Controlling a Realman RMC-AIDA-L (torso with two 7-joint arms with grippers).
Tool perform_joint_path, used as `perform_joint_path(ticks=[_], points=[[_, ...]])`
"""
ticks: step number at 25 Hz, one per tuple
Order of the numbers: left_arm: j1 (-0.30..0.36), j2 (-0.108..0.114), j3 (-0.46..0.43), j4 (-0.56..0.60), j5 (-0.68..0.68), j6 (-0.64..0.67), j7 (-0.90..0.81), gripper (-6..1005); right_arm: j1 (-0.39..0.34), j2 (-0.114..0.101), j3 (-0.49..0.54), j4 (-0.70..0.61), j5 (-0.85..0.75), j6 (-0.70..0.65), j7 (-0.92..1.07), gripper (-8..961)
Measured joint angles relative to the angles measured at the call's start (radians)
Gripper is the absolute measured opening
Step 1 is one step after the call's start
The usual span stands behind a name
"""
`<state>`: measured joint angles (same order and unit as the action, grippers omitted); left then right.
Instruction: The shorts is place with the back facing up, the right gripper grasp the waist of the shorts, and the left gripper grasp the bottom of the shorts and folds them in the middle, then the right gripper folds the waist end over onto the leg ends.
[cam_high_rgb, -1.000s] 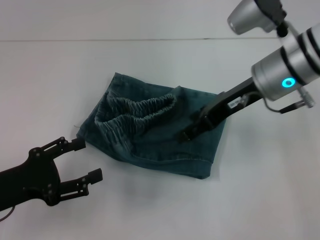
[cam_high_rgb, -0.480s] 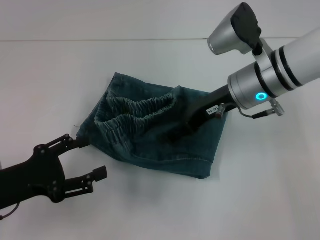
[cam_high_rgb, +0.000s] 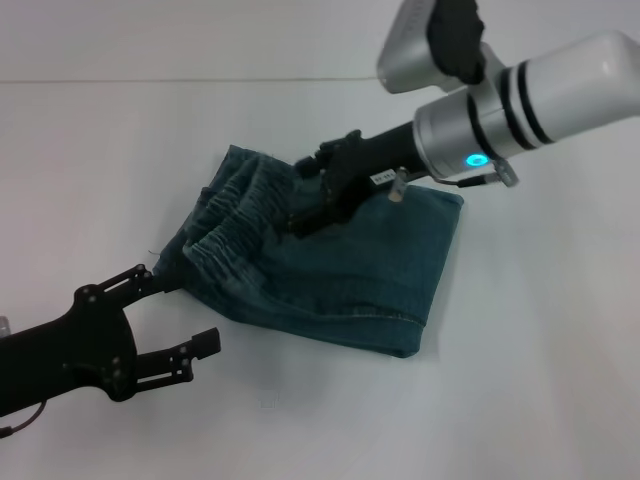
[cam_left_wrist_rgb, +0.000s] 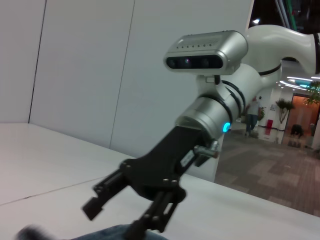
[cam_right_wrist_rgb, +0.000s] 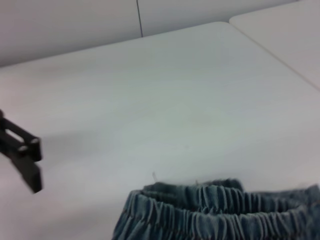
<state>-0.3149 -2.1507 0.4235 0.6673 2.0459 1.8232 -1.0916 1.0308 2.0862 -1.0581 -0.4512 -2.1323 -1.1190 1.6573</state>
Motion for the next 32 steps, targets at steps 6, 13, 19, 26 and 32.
perform_joint_path(ticks=[6,13,19,26,32], points=[[-0.002,-0.002,-0.002,-0.004,0.000,-0.004,0.000,892,0.036,0.003,0.000,0.035,-0.001,0.066,-0.050,924],[0.002,-0.007,-0.009,-0.008,-0.005,-0.042,0.003,892,-0.094,0.013,-0.005,-0.122,0.007,-0.054,-0.008,924],[0.000,-0.002,-0.016,-0.040,-0.005,-0.077,0.001,892,-0.429,0.011,-0.105,-0.307,0.303,-0.144,-0.175,924],[-0.025,-0.002,-0.019,-0.062,-0.008,-0.096,0.037,892,-0.754,0.008,-0.104,-0.230,0.734,-0.229,-0.676,924],[-0.052,0.002,-0.021,-0.084,-0.010,-0.113,0.053,892,-0.821,0.005,-0.050,0.050,0.880,-0.370,-1.047,924]])
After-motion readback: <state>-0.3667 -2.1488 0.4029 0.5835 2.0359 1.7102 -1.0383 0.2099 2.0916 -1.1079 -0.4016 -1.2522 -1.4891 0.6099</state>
